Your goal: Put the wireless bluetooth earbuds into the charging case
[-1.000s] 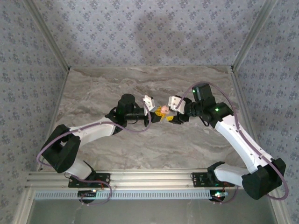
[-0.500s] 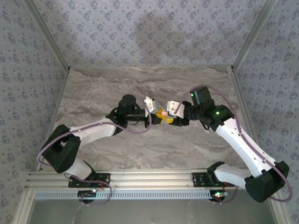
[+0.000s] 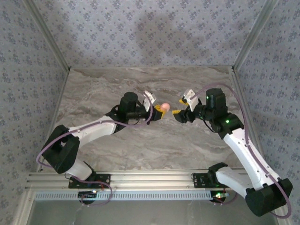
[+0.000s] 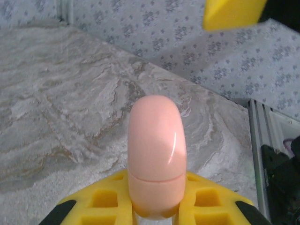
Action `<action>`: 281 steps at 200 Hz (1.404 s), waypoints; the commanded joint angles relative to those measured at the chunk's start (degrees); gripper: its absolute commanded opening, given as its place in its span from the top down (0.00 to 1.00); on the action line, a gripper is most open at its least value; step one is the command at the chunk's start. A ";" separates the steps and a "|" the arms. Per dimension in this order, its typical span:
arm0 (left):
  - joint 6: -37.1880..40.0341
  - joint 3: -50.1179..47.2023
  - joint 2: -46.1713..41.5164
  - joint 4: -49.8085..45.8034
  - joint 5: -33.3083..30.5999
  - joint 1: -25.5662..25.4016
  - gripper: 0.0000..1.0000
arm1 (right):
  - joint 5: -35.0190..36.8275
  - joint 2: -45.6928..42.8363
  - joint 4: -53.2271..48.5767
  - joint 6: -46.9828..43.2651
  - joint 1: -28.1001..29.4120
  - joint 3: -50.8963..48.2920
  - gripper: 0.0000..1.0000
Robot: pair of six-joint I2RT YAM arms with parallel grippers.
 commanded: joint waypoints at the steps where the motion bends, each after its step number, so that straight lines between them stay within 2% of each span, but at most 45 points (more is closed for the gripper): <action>1: -10.37 3.85 1.39 -9.58 -4.15 0.15 0.96 | 5.88 0.95 3.98 19.13 -0.70 -2.45 0.31; 39: -26.54 5.15 3.72 -16.76 -8.02 0.15 0.96 | 10.97 0.92 5.06 36.79 -2.78 -6.68 0.30; 75: -35.09 8.41 9.56 -22.06 -7.27 0.16 0.96 | 11.50 0.58 4.79 44.14 -3.75 -10.21 0.30; 141: -36.40 18.33 20.80 -31.62 -6.59 0.13 0.92 | 10.16 -1.68 4.63 48.71 -3.49 -12.74 0.31; 216: -38.08 20.40 28.06 -33.80 -5.58 0.77 0.90 | 13.06 -3.77 3.50 49.37 -2.88 -12.84 0.31; 229: -38.01 20.57 28.39 -34.54 -5.74 0.92 0.85 | 13.23 -3.80 3.02 49.26 -2.86 -12.73 0.31; 281: -34.72 20.53 25.49 -40.48 -9.06 3.02 0.54 | 14.74 -3.65 1.45 46.28 -2.92 -12.50 0.27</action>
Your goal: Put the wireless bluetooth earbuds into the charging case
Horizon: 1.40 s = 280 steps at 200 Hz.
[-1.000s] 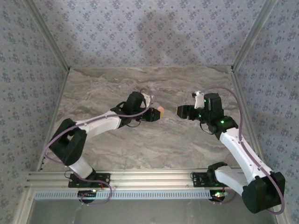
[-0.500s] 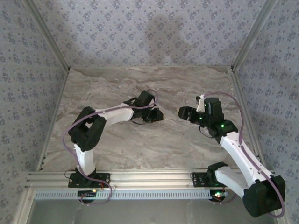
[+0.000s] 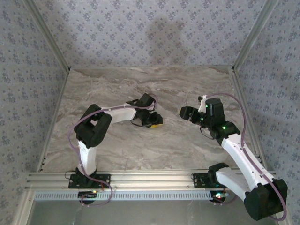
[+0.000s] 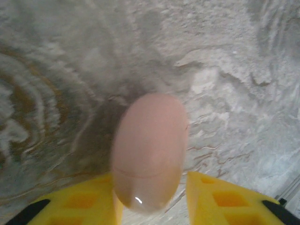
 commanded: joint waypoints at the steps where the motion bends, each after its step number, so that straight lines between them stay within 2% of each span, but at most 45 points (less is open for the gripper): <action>1: 2.50 1.29 -1.92 -5.68 -2.28 1.42 0.54 | 1.97 -0.72 -2.29 -2.26 0.26 -0.27 0.27; 30: 6.97 2.68 -8.18 -11.67 -6.09 2.72 0.44 | 3.11 -0.40 -3.09 -6.63 -0.62 0.64 0.23; 54: 11.65 4.12 -16.55 -16.55 -12.99 4.07 0.35 | 4.81 0.69 -2.33 -11.90 -2.56 0.69 0.19; 68: 15.67 3.77 -22.94 -18.09 -19.51 5.96 0.30 | 8.00 2.14 -0.32 -16.27 -4.52 0.14 0.13; 73: 17.39 3.18 -25.38 -18.05 -22.53 6.81 0.28 | 9.06 2.73 0.47 -17.94 -5.20 -0.41 0.02; 77: 18.64 2.38 -27.48 -17.63 -25.15 7.52 0.26 | 9.95 3.23 1.99 -19.00 -5.86 -0.95 0.00; 89: 22.70 -1.01 -34.18 -14.08 -33.19 10.18 0.18 | 12.95 5.01 6.45 -21.95 -8.20 -2.88 0.00; 97: 25.21 -4.89 -38.57 -10.29 -38.16 12.53 0.01 | 14.49 6.31 10.12 -23.52 -9.97 -4.31 0.00; 107: 28.66 -10.80 -44.38 -3.34 -43.14 15.86 0.00 | 15.87 8.20 15.53 -25.03 -12.40 -6.46 0.00; 130: 38.36 -27.87 -53.83 17.01 -51.27 23.56 0.00 | 13.74 13.31 25.75 -28.74 -17.31 -9.43 0.00; 143: 40.23 -36.38 -55.40 25.89 -51.71 28.86 0.00 | 13.94 16.70 28.30 -28.58 -19.24 -9.35 0.00; 164: 38.83 -46.65 -53.90 36.10 -46.15 36.20 0.00 | 13.35 21.30 32.79 -29.44 -20.56 -9.58 0.00; 190: 40.11 -53.76 -46.93 50.64 -44.68 38.55 0.00 | 13.37 23.78 41.56 -30.98 -20.58 -12.87 0.00; 207: 41.18 -54.97 -39.32 61.37 -43.65 38.88 0.00 | 12.63 24.94 50.16 -31.54 -20.52 -16.46 0.00; 216: 43.81 -54.40 -36.41 64.71 -40.83 38.73 0.00 | 12.79 25.38 53.60 -32.93 -20.12 -17.61 0.00; 228: 44.06 -51.60 -32.69 62.41 -39.98 38.74 0.00 | 13.20 25.34 57.13 -35.72 -19.21 -19.20 0.00; 238: 44.43 -51.45 -26.96 67.67 -38.96 38.78 0.00 | 14.57 26.67 61.31 -35.94 -18.71 -20.86 0.00; 244: 45.08 -51.23 -23.22 72.70 -41.20 38.64 0.00 | 14.84 28.58 65.71 -36.29 -18.40 -22.56 0.00; 254: 41.81 -49.13 -26.76 61.13 -39.80 40.28 0.00 | 15.08 34.27 76.35 -36.89 -17.63 -25.03 0.00; 258: 41.74 -49.65 -26.65 63.77 -39.15 40.70 0.00 | 15.79 36.25 79.96 -37.07 -17.17 -25.32 0.00; 264: 42.62 -51.23 -24.56 70.37 -39.50 40.48 0.00 | 16.66 35.11 76.01 -36.90 -17.08 -24.05 0.00; 271: 42.38 -50.62 -25.27 67.02 -39.58 40.47 0.00 | 15.94 32.60 65.74 -36.67 -17.73 -21.17 0.00; 275: 41.89 -49.92 -26.42 63.28 -39.43 40.47 0.01 | 14.72 33.50 66.08 -36.62 -18.06 -20.26 0.00; 280: 42.16 -49.94 -26.46 64.55 -39.42 40.46 0.00 | 13.91 34.70 67.99 -35.32 -18.64 -20.42 0.00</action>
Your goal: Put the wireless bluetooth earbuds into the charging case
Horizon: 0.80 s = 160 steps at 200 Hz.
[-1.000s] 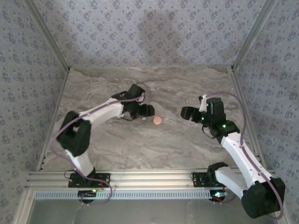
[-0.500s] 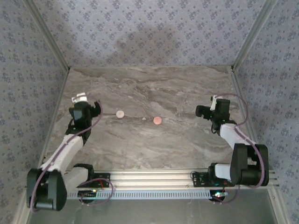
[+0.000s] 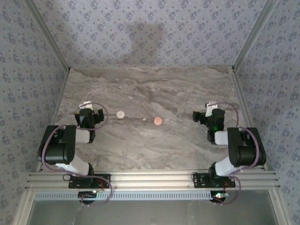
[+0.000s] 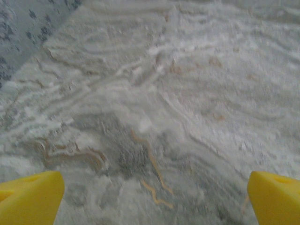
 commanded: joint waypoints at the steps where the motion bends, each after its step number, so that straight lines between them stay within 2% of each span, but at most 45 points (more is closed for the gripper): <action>1: 0.00 1.21 -1.35 3.26 1.30 0.62 0.00 | -0.11 0.95 4.77 -0.12 -1.24 2.40 0.00; 11: 0.74 0.80 -0.74 4.34 2.11 0.36 0.00 | -1.10 -0.02 0.78 1.08 -3.12 3.38 0.00; 17: 0.66 1.71 -1.24 1.82 2.45 0.36 0.00 | -0.48 0.37 2.67 0.91 -2.69 3.09 0.00; 47: 1.56 1.68 -0.95 2.49 4.50 0.36 0.01 | 0.27 0.20 1.48 0.70 -2.39 3.46 0.00; 160: 1.58 1.81 -0.92 2.36 4.53 0.31 0.00 | 0.30 0.32 1.65 0.71 -2.36 3.43 0.00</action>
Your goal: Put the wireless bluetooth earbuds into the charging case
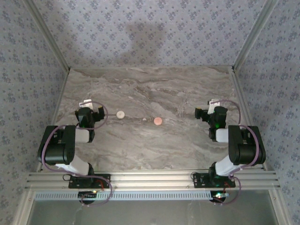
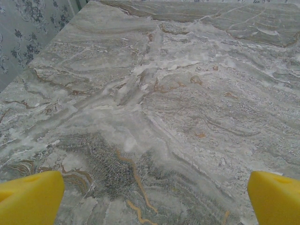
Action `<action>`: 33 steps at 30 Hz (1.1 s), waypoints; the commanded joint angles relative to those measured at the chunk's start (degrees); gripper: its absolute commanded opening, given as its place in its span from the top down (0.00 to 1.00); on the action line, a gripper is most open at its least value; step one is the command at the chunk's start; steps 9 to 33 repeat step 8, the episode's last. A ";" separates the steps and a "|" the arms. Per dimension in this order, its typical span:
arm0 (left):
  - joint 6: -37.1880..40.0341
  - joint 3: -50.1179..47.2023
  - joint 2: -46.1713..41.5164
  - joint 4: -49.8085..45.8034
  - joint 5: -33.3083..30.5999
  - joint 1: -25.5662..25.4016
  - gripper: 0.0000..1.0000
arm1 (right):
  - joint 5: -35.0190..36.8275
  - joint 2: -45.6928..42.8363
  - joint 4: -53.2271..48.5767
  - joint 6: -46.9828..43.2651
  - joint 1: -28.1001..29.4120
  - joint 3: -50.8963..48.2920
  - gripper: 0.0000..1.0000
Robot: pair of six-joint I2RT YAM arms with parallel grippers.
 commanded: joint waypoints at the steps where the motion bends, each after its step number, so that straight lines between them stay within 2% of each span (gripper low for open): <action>1: 0.69 1.16 -0.69 0.97 0.68 0.01 0.00 | 0.70 -0.31 0.80 0.62 0.07 0.84 0.00; 33: 0.68 1.14 -0.70 0.88 0.86 0.07 0.00 | 0.66 -0.33 0.80 0.63 0.01 0.83 0.00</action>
